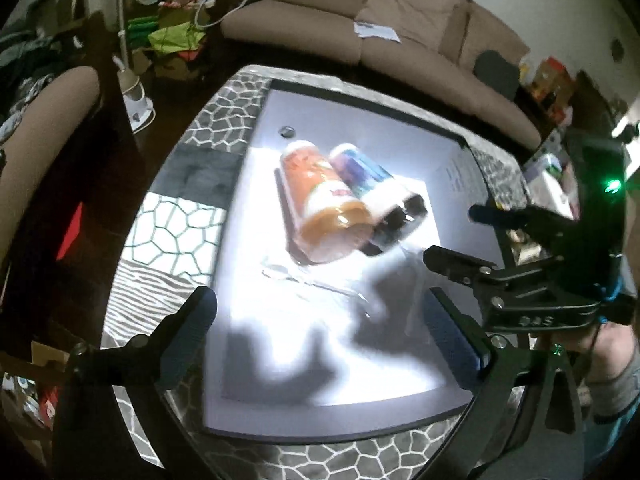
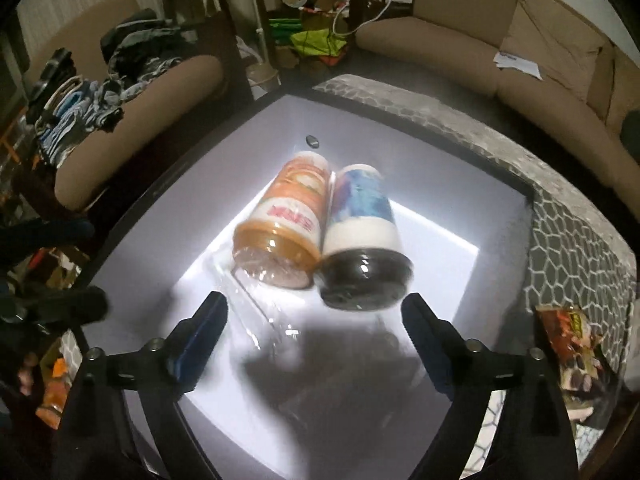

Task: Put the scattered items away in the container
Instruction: 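Withdraw both open tools up out of the box, then move the right tool toward the wrapped white utensil on the sardine tin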

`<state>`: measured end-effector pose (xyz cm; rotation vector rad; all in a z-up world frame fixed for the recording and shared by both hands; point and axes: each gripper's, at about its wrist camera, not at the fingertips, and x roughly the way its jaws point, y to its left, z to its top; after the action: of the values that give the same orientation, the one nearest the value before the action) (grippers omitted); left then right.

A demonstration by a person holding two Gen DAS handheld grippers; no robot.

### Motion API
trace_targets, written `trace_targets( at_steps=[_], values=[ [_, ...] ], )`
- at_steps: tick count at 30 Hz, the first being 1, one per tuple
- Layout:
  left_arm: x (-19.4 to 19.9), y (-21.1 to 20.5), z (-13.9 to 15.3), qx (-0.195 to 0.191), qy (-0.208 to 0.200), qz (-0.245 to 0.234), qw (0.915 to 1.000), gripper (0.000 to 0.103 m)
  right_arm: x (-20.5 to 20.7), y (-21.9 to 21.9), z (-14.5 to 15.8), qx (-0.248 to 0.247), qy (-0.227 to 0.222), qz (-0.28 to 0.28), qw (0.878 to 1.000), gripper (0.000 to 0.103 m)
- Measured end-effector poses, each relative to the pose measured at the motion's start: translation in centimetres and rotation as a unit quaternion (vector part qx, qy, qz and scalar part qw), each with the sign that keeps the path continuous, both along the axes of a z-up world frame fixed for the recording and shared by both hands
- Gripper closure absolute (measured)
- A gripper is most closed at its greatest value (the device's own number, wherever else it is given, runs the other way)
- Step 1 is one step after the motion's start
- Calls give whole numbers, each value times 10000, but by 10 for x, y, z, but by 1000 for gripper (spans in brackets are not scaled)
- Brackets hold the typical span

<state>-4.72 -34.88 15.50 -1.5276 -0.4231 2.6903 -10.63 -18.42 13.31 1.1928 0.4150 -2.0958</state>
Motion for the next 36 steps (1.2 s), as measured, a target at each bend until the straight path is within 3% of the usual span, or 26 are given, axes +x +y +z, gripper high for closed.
trace_targets(
  at_steps=[2,15,29,36],
  values=[
    [4,11,-2,-103,-7,-42,9999,0,11,8,4,-19,77,-10,10000,0],
    [49,46,5,-384,36,39,9993,0,62,38,18,-124,400,-209,9989,0],
    [113,94,40,-375,293,-161,9987,0,129,89,57,-332,715,-405,9961,0],
    [135,130,49,-313,440,-304,9981,0,152,132,54,-433,670,-569,9952,0]
  ],
)
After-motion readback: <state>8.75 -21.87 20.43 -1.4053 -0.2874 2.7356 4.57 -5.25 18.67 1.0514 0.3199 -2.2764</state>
